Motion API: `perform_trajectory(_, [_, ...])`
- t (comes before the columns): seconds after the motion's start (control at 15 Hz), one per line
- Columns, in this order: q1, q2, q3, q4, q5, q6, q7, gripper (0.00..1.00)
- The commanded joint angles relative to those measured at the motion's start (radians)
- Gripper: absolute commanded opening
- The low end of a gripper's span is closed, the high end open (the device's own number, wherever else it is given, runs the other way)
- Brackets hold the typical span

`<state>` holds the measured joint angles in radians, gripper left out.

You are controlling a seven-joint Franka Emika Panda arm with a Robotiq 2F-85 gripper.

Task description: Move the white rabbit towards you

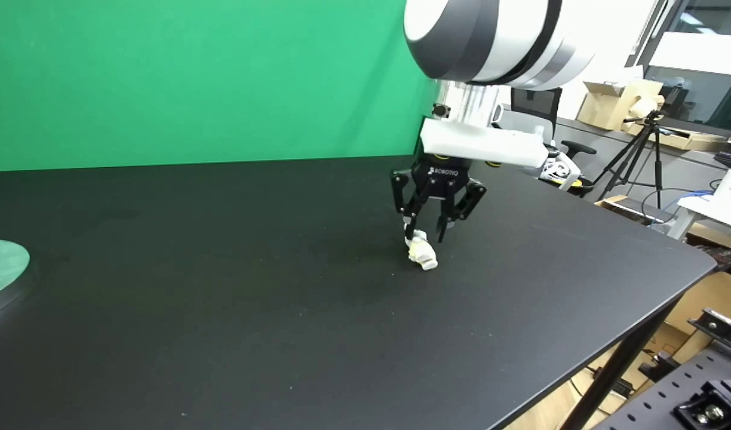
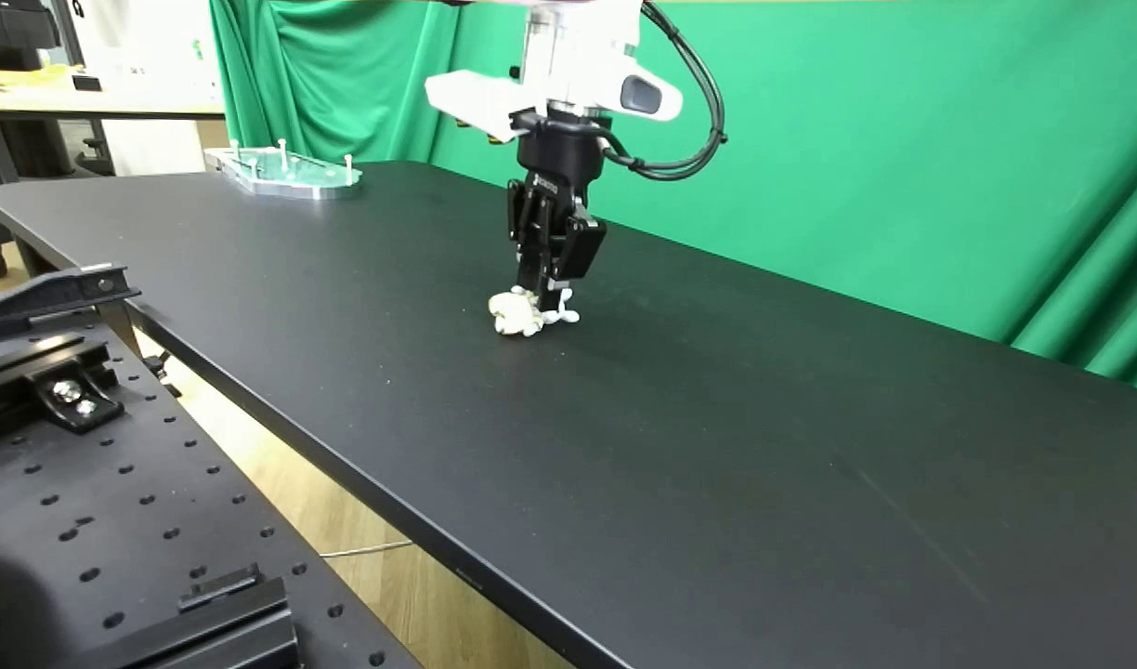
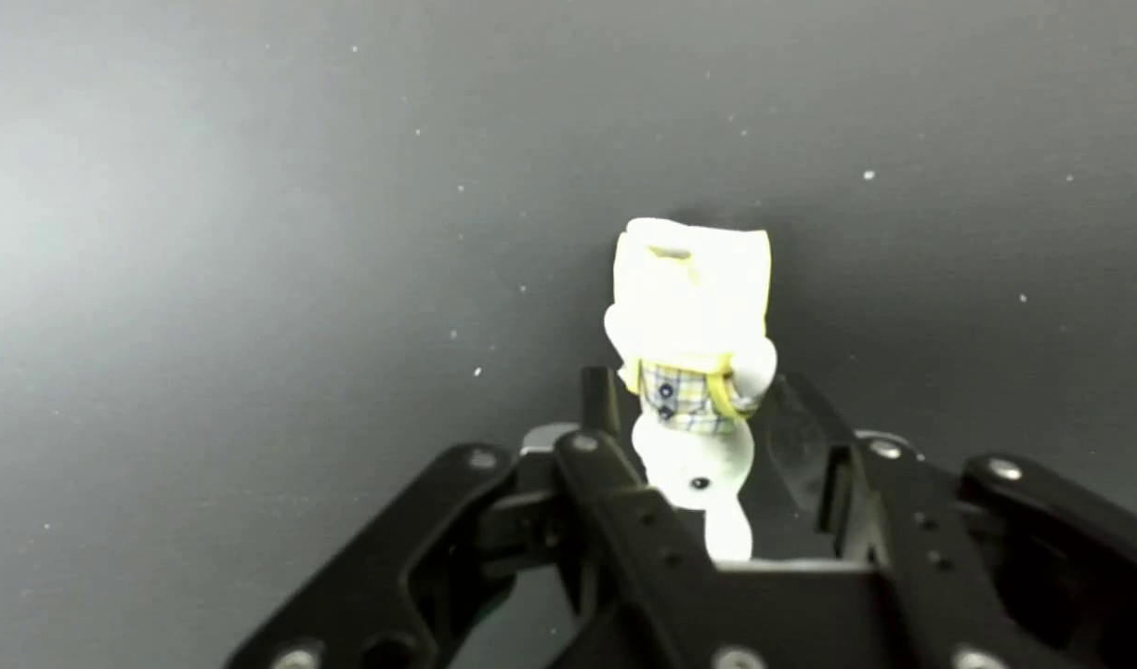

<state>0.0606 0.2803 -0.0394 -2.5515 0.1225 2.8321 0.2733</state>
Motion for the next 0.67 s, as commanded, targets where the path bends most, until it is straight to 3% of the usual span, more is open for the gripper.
perform_trajectory(0.0, [0.009,-0.05,-0.022,-0.038,-0.022,-0.003,0.029,0.79])
perform_trajectory(0.2, [0.033,-0.089,-0.041,-0.043,-0.066,-0.01,0.041,0.98])
perform_trajectory(0.4, [0.055,-0.145,-0.039,-0.05,-0.125,-0.009,0.044,1.0])
perform_trajectory(0.6, [0.087,-0.198,-0.056,-0.048,-0.263,-0.018,0.098,1.0])
